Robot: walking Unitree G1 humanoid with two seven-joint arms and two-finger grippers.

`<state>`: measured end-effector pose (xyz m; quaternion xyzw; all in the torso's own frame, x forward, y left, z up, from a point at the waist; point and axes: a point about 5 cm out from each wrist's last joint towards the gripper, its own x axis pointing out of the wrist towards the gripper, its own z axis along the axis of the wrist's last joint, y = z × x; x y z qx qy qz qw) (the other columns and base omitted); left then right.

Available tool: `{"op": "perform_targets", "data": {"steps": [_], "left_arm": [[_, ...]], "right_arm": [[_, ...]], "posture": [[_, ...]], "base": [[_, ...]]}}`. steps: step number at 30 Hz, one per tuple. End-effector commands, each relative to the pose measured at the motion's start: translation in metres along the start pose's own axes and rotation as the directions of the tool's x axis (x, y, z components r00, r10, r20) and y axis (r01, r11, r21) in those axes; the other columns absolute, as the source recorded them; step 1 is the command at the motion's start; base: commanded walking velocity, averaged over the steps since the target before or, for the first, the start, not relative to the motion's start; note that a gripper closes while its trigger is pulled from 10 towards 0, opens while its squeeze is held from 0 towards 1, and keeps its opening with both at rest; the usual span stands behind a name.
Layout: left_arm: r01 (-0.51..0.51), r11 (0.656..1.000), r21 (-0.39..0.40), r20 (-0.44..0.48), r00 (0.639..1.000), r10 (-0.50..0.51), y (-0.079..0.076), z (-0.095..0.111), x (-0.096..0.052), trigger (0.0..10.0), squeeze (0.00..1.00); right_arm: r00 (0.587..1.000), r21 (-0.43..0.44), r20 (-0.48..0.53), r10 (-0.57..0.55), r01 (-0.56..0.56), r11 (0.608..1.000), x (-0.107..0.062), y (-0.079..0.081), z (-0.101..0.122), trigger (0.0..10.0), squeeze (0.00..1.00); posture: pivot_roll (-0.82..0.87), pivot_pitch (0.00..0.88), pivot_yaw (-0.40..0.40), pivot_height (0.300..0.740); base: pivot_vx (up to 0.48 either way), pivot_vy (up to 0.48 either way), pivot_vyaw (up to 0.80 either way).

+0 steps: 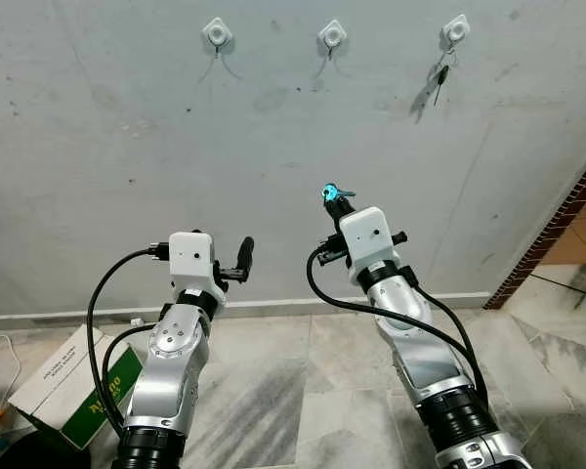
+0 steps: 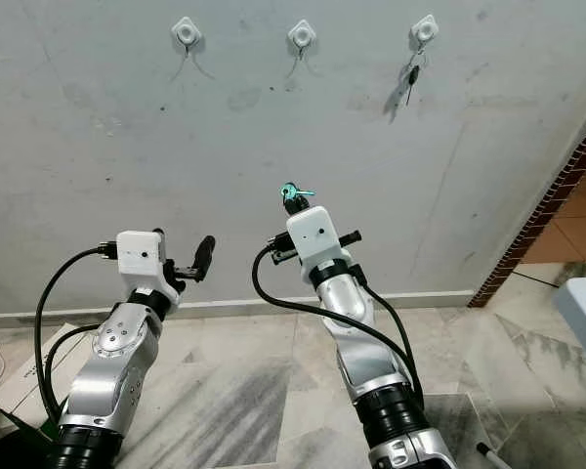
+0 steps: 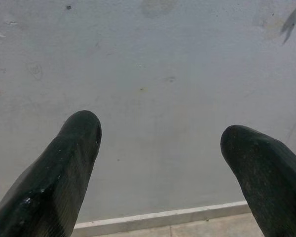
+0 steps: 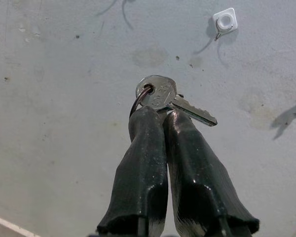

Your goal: Hang keys on a hook

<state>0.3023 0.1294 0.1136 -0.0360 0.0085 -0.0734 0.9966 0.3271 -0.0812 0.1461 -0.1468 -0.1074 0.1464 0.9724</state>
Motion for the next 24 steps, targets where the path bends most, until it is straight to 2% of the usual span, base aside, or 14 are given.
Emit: {"op": "perform_targets", "data": {"steps": [1,24], "left_arm": [[0.013,1.000,0.006,0.016,1.000,-0.013,-0.0015,0.0022,-0.0005,10.0,0.00],[0.041,0.999,-0.003,0.026,0.999,-0.041,-0.0049,0.0033,-0.0007,10.0,0.00]], "right_arm": [[1.000,0.000,0.022,-0.006,0.006,1.000,0.0034,-0.0005,0.0055,10.0,0.00],[1.000,-0.006,0.026,0.008,-0.007,1.000,0.0035,0.0030,0.0062,10.0,0.00]], "posture": [[0.01,0.006,0.013,0.740],[0.01,0.016,0.012,0.740]], "base": [[0.244,0.000,0.00],[0.360,0.000,0.00]]}}
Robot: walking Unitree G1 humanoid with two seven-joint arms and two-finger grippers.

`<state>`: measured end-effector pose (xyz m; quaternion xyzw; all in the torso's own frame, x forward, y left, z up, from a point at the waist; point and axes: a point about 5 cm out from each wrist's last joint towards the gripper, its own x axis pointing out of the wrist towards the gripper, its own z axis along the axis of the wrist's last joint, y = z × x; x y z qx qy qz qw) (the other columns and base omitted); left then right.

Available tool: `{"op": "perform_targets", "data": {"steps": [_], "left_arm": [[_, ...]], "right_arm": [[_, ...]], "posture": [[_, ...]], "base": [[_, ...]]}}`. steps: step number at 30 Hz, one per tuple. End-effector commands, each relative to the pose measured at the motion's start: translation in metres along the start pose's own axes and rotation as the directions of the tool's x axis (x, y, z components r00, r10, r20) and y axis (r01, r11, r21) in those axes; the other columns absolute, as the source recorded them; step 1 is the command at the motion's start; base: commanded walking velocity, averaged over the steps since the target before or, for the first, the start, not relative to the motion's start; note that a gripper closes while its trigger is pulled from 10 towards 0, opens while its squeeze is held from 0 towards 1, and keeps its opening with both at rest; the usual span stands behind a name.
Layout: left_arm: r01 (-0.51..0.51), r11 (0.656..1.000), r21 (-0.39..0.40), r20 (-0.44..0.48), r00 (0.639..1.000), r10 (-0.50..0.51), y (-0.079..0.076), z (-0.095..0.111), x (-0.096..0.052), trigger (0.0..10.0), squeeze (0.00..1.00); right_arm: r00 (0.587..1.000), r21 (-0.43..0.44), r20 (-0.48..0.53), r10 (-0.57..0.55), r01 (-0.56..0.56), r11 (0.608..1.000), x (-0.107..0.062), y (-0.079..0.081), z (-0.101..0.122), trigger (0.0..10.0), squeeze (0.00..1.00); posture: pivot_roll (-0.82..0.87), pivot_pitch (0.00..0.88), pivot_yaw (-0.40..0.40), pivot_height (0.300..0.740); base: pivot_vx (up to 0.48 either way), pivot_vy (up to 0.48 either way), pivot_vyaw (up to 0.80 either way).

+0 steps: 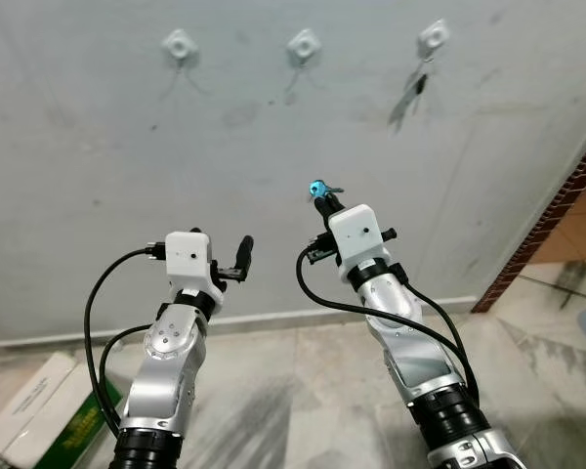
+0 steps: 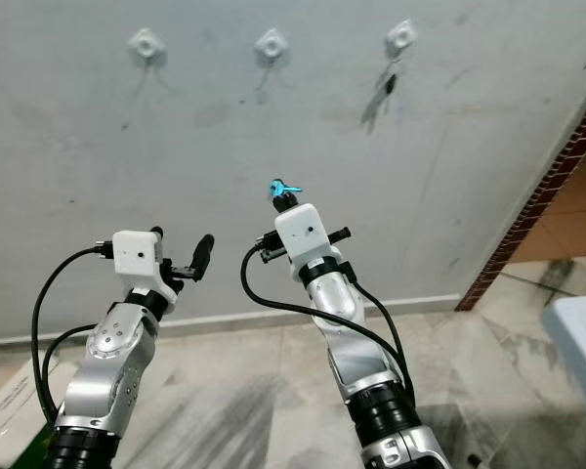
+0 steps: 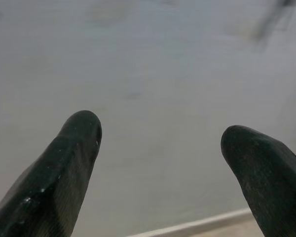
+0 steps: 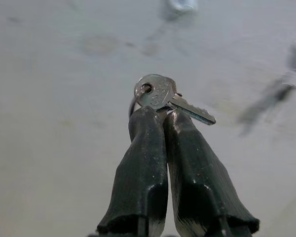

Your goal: Hang keys on a hook

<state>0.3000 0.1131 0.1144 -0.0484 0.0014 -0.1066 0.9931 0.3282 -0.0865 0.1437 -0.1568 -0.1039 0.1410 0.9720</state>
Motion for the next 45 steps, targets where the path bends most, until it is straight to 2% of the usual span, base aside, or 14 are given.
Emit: {"op": "perform_targets", "data": {"steps": [1,27,45], "left_arm": [[-0.027,0.999,0.021,0.012,1.000,0.026,0.0114,0.0039,-0.0016,10.0,0.00],[-0.031,0.999,0.017,0.001,1.000,0.031,0.0101,0.0022,0.0000,10.0,0.00],[-0.058,0.998,0.019,0.005,0.998,0.058,0.0101,0.0025,0.0005,10.0,0.00]], "right_arm": [[0.999,0.014,0.038,0.014,-0.015,1.000,0.0044,0.0073,0.0104,10.0,0.00],[0.998,-0.014,0.049,0.033,-0.032,0.999,0.0056,0.0098,0.0119,10.0,0.00],[0.998,-0.028,0.052,0.047,-0.046,0.999,0.0051,0.0123,0.0119,10.0,0.00]], "posture": [[0.01,0.016,0.012,0.740],[0.01,0.019,0.011,0.740],[0.00,0.019,0.009,0.740]], "base": [[0.386,0.000,0.00],[0.365,0.000,0.00],[0.000,-0.030,0.00]]}}
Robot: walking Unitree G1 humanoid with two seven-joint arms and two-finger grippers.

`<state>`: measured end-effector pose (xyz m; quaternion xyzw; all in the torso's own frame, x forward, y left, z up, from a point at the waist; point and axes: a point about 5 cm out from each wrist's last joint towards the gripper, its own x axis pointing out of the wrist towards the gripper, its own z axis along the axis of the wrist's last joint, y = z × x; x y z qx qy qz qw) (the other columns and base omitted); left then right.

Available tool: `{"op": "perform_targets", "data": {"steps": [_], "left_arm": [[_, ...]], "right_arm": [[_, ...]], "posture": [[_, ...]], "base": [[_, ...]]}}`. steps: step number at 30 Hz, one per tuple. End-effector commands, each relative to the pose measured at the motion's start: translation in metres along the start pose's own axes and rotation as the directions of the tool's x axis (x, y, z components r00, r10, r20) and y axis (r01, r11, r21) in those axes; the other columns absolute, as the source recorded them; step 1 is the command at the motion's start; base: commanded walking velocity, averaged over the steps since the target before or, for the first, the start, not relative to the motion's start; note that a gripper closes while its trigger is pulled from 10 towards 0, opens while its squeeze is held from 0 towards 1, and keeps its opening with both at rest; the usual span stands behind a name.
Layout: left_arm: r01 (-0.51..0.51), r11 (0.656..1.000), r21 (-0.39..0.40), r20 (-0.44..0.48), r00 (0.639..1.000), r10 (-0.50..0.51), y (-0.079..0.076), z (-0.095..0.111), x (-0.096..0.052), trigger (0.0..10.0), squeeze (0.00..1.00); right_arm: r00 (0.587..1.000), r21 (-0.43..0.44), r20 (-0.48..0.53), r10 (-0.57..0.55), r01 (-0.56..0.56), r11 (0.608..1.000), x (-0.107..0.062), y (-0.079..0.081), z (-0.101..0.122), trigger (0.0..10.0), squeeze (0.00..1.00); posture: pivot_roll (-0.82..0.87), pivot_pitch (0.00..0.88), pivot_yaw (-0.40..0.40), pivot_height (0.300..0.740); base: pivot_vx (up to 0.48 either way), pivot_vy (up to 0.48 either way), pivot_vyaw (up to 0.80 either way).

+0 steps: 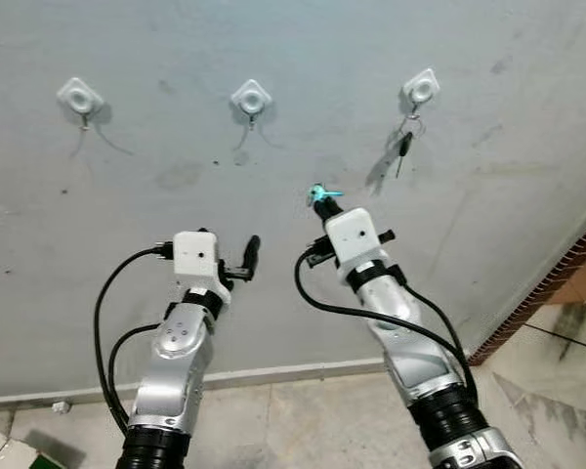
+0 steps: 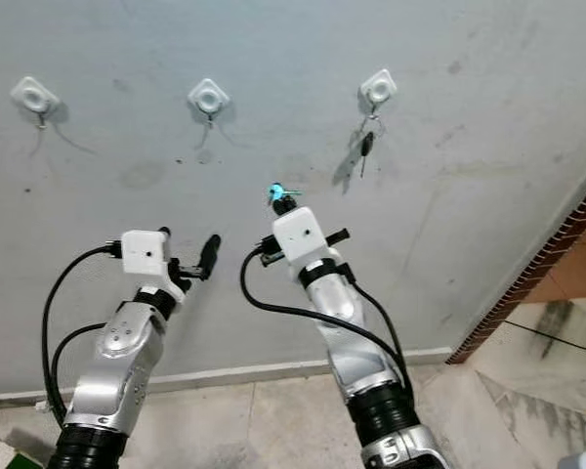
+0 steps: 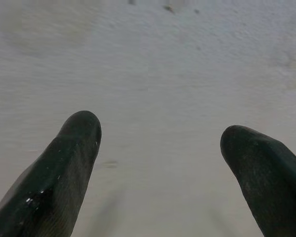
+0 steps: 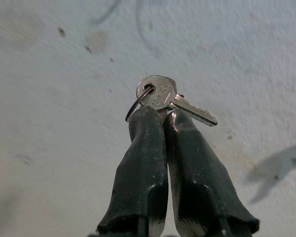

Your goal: Hang keys on a hook

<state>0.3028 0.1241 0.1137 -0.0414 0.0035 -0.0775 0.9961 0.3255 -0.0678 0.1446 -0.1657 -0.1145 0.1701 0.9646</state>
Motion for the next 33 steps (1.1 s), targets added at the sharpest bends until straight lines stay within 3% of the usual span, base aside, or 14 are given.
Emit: {"op": "perform_targets", "data": {"steps": [1,16,26,33], "left_arm": [[-0.001,1.000,0.005,0.007,1.000,0.001,-0.0013,0.0019,0.0001,10.0,0.00],[0.005,1.000,0.008,0.002,1.000,-0.005,-0.0015,0.0009,0.0007,10.0,0.00],[0.005,1.000,-0.008,0.007,1.000,-0.005,-0.0013,0.0010,0.0006,10.0,0.00],[0.003,1.000,-0.016,0.005,1.000,-0.003,-0.0012,0.0007,0.0005,10.0,0.00]], "right_arm": [[1.000,-0.012,0.024,-0.010,0.011,1.000,0.0017,-0.0052,0.0051,10.0,0.00],[1.000,-0.008,0.030,-0.002,0.002,1.000,0.0023,-0.0035,0.0064,10.0,0.00],[1.000,-0.006,0.031,-0.001,0.001,1.000,0.0026,-0.0032,0.0060,10.0,0.00],[1.000,-0.004,0.030,-0.003,0.003,1.000,0.0024,-0.0031,0.0055,10.0,0.00]], "posture": [[0.00,0.019,0.009,0.740],[0.01,0.018,0.011,0.740],[0.01,0.013,0.012,0.740],[0.01,0.013,0.012,0.740]], "base": [[0.000,-0.300,0.00],[0.000,-0.294,0.43],[0.000,0.000,0.71],[0.000,0.000,0.00]]}}
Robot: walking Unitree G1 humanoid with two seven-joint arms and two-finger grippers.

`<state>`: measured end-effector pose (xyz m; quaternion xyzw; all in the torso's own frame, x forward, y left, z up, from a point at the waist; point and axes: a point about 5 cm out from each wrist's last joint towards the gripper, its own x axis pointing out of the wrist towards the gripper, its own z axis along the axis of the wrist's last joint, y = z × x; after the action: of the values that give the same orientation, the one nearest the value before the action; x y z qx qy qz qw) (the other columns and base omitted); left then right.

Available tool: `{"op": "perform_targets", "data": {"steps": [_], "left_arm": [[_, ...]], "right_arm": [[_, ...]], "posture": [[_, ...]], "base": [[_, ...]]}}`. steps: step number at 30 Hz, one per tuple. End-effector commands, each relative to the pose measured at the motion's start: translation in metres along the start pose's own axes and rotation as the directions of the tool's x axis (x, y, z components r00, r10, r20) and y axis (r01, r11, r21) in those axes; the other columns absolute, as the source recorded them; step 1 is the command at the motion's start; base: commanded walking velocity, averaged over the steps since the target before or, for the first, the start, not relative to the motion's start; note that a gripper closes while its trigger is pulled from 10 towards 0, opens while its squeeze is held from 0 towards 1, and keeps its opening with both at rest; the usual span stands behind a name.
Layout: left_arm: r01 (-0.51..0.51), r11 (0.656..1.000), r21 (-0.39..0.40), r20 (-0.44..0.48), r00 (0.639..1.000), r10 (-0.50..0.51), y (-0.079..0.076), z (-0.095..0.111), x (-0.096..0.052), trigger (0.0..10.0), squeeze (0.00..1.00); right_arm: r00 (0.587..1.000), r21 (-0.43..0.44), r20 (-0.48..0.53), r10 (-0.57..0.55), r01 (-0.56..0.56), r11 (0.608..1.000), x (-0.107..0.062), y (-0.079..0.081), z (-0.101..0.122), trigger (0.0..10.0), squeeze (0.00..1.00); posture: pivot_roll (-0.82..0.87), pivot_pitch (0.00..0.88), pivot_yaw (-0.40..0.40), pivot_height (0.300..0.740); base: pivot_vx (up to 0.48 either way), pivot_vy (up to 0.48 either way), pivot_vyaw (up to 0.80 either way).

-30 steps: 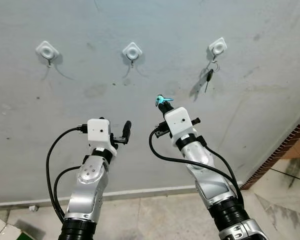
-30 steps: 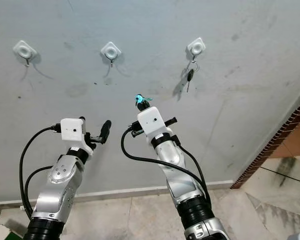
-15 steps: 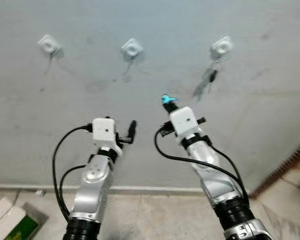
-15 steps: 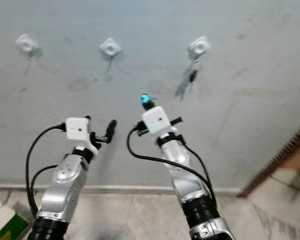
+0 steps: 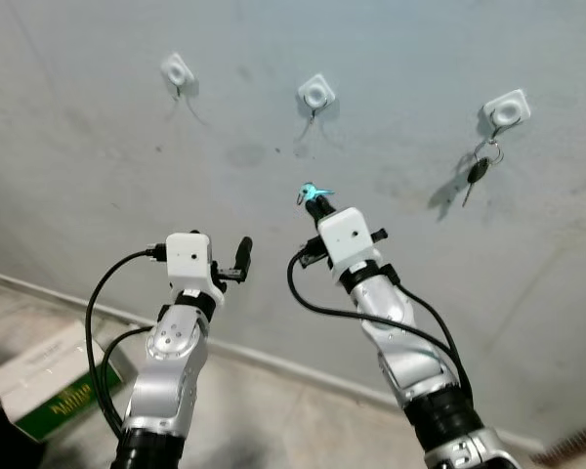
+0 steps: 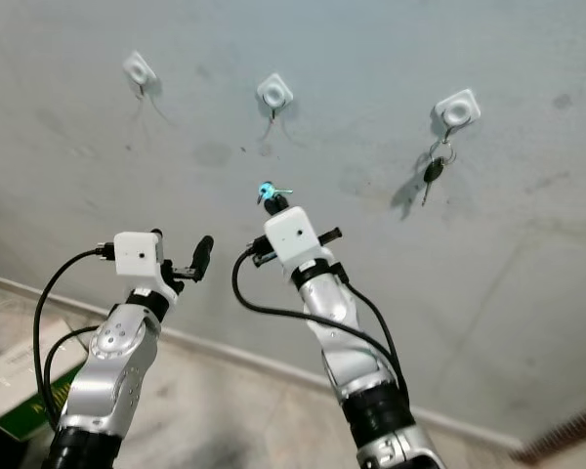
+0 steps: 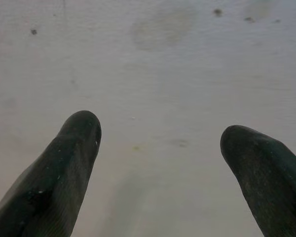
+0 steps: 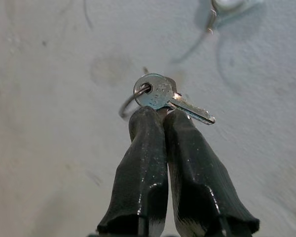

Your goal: Hang keys on a hook

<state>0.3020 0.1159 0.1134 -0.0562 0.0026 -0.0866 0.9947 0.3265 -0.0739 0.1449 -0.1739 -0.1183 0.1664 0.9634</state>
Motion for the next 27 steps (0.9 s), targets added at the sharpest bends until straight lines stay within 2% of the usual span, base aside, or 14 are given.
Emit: {"op": "perform_targets", "data": {"steps": [1,12,21,23,27], "left_arm": [[-0.016,1.000,0.013,0.003,1.000,0.016,0.007,0.002,0.000,10.0,0.00],[0.006,1.000,0.024,0.009,1.000,-0.007,0.004,0.004,0.000,10.0,0.00],[0.028,0.999,0.016,0.014,0.999,-0.029,0.001,0.004,0.001,10.0,0.00],[0.077,0.997,0.026,0.041,0.996,-0.078,-0.003,0.010,0.001,10.0,0.00],[0.089,0.995,0.036,0.057,0.994,-0.091,-0.004,0.014,0.003,10.0,0.00]], "right_arm": [[1.000,0.014,0.027,0.003,-0.003,1.000,0.004,0.002,0.008,10.0,0.00],[0.998,0.010,0.056,-0.004,0.004,1.000,0.011,0.002,0.016,10.0,0.00],[0.994,0.012,0.105,-0.029,0.028,1.000,0.023,-0.007,0.032,10.0,0.00],[0.992,0.014,0.122,-0.040,0.039,0.999,0.026,-0.012,0.037,10.0,0.00],[0.989,0.016,0.137,-0.055,0.053,0.998,0.027,-0.015,0.041,10.0,0.00]], "posture": [[0.01,0.017,0.011,0.740],[0.01,0.019,0.014,0.740],[0.01,0.020,0.014,0.740],[0.01,0.022,0.012,0.740],[0.01,0.022,0.012,0.740]], "base": [[0.000,0.000,0.00],[0.000,0.000,0.00],[0.000,0.000,0.00],[0.000,0.000,0.00],[0.000,0.000,0.00]]}}
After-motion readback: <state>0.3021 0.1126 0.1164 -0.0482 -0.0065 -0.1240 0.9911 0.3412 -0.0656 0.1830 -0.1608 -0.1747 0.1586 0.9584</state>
